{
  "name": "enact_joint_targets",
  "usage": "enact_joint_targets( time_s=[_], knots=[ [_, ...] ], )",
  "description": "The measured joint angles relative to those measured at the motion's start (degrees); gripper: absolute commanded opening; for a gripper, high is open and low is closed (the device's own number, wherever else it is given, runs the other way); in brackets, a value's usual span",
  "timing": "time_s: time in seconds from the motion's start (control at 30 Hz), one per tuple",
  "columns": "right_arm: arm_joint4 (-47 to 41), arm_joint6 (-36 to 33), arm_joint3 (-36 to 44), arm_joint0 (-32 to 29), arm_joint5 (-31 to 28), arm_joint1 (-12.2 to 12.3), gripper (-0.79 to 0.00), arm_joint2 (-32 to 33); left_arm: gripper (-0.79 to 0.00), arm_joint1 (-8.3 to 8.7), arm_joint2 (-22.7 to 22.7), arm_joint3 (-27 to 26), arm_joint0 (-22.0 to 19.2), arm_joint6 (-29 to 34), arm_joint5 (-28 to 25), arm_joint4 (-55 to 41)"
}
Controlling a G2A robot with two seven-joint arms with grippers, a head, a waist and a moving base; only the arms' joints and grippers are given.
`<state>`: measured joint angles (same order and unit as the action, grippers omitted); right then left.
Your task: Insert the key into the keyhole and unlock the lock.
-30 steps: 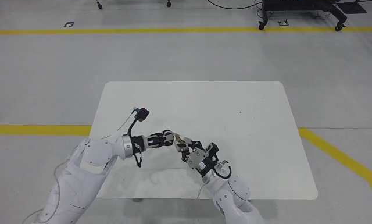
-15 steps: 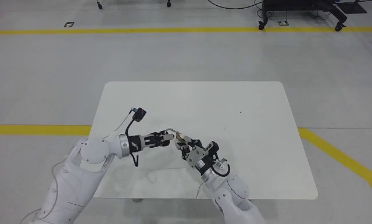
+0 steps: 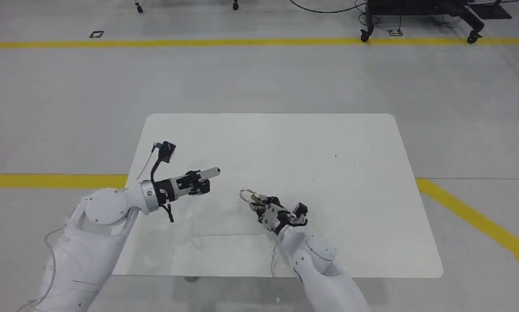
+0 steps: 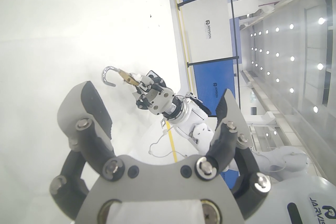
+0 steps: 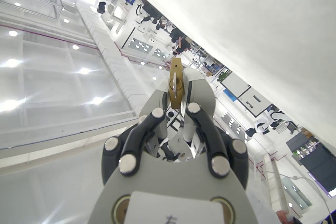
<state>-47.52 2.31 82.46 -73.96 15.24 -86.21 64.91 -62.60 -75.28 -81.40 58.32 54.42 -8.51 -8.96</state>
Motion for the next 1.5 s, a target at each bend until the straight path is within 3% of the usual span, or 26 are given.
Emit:
enact_joint_targets(
  time_s=[0.23, 0.47, 0.67, 0.83, 0.97, 1.07, 1.43, 1.5],
  knots=[
    [4.08, 0.70, 11.08, -4.43, 0.24, 0.80, 0.000, 1.35, 0.000, 0.62, -3.23, -1.58, 0.79, -1.28, 0.42, -1.28],
    [25.36, 0.93, 35.71, -15.81, 0.76, 3.23, 0.000, 3.61, 0.000, 0.73, -3.33, -2.93, 0.97, -3.06, 0.27, -1.23],
    [47.96, 1.42, 45.81, -22.74, -1.80, 5.10, 0.000, 6.60, 0.000, 0.72, -3.09, -3.60, 0.98, -9.29, -1.39, 3.54],
    [68.02, 8.66, 48.99, -28.97, -6.29, 5.95, 0.000, 7.68, 0.000, 0.83, -4.36, -5.30, 1.54, -17.75, -0.42, 9.98],
    [78.71, 15.56, 49.49, -32.40, -2.90, 5.96, 0.000, 7.91, 0.000, 1.11, -5.60, -6.98, 2.05, -23.60, 1.01, 16.75],
    [77.13, 17.88, 49.19, -32.29, -1.48, 5.62, 0.000, 7.54, 0.000, 1.16, -5.29, -7.76, 2.74, -29.01, 1.90, 24.01],
    [76.32, 17.81, 49.10, -32.19, -1.53, 5.68, 0.000, 7.63, 0.000, 1.16, -5.27, -7.72, 2.76, -28.38, 1.89, 23.46],
    [79.07, 19.97, 46.13, -31.21, 0.60, 6.01, 0.000, 8.67, 0.000, 1.29, -5.07, -7.48, 3.45, -29.69, 1.91, 25.47]
  ],
)
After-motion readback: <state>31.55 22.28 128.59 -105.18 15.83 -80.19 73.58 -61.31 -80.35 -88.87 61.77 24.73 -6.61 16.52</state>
